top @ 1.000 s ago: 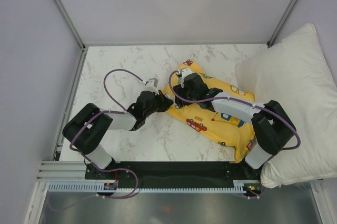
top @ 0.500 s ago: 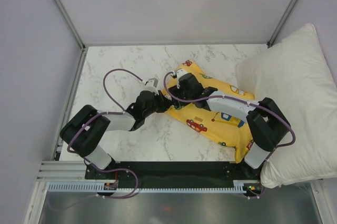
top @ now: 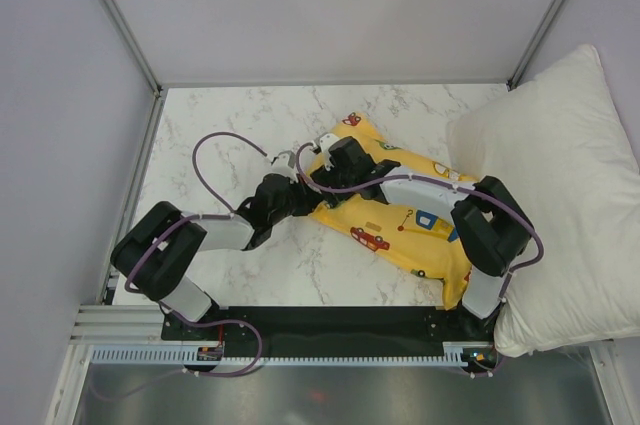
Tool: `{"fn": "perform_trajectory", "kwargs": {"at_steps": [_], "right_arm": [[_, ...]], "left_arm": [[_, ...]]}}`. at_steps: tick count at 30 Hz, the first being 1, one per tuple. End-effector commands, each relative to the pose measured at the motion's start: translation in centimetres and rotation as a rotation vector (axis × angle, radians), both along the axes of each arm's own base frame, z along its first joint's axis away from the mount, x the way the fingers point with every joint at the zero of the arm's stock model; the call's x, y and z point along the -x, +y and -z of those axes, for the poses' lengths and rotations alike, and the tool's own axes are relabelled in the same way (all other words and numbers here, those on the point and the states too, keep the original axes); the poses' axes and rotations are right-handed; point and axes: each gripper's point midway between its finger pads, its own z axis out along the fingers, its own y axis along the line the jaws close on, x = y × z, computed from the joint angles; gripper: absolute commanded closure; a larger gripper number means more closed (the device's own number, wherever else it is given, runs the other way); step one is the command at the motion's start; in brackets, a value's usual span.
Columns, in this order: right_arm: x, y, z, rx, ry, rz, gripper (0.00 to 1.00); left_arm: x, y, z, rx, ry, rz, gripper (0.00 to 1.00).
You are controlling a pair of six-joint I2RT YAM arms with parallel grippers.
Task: Remove the pillowcase from the pillow
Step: Expand the opening of the pillowcase
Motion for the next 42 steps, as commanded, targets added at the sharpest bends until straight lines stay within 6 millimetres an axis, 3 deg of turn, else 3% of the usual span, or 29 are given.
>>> {"fn": "perform_trajectory", "kwargs": {"at_steps": [1,4,6,7,8,9,10,15,20,31,37,42], "right_arm": [[0.4,-0.5,5.2,0.125,0.060,-0.050,0.25],[0.7,-0.8,7.5,0.162,0.102,-0.049,0.29],[0.7,-1.0,8.4,0.176,0.118,-0.037,0.41],[1.0,-1.3,9.4,0.195,0.134,-0.035,0.59],[0.9,-1.5,9.9,0.205,0.140,-0.023,0.68],[1.0,-1.7,10.6,0.215,0.150,-0.012,0.88],[1.0,-2.0,10.8,0.232,0.146,-0.002,0.99],[1.6,-4.4,11.2,0.262,0.155,0.134,1.00],[3.1,-5.9,10.8,0.272,0.175,0.192,1.00],[5.7,-7.3,9.1,0.220,0.208,0.226,1.00],[5.7,-7.0,8.3,0.189,0.206,0.237,1.00],[5.9,-6.9,8.7,0.188,0.219,0.232,1.00]], "left_arm": [[2.2,-1.3,-0.7,0.015,0.005,0.114,0.98],[2.3,-1.1,-0.5,0.008,0.004,0.112,0.98],[2.2,-1.0,-0.3,0.002,0.005,0.104,0.98],[2.3,-0.9,0.0,-0.002,0.009,0.105,0.98],[2.3,-0.8,0.4,-0.008,0.016,0.103,0.98],[2.3,-0.8,0.6,-0.009,0.017,0.103,0.98],[2.3,-0.7,0.7,-0.012,0.019,0.098,0.98],[1.5,1.5,2.6,-0.094,0.070,-0.001,0.98],[-0.2,5.3,4.7,-0.208,0.118,-0.167,0.98],[-3.5,10.4,4.9,-0.316,0.135,-0.359,0.98],[-3.7,11.9,5.3,-0.361,0.151,-0.386,0.98],[-3.9,11.9,6.4,-0.395,0.178,-0.378,0.98]]}}
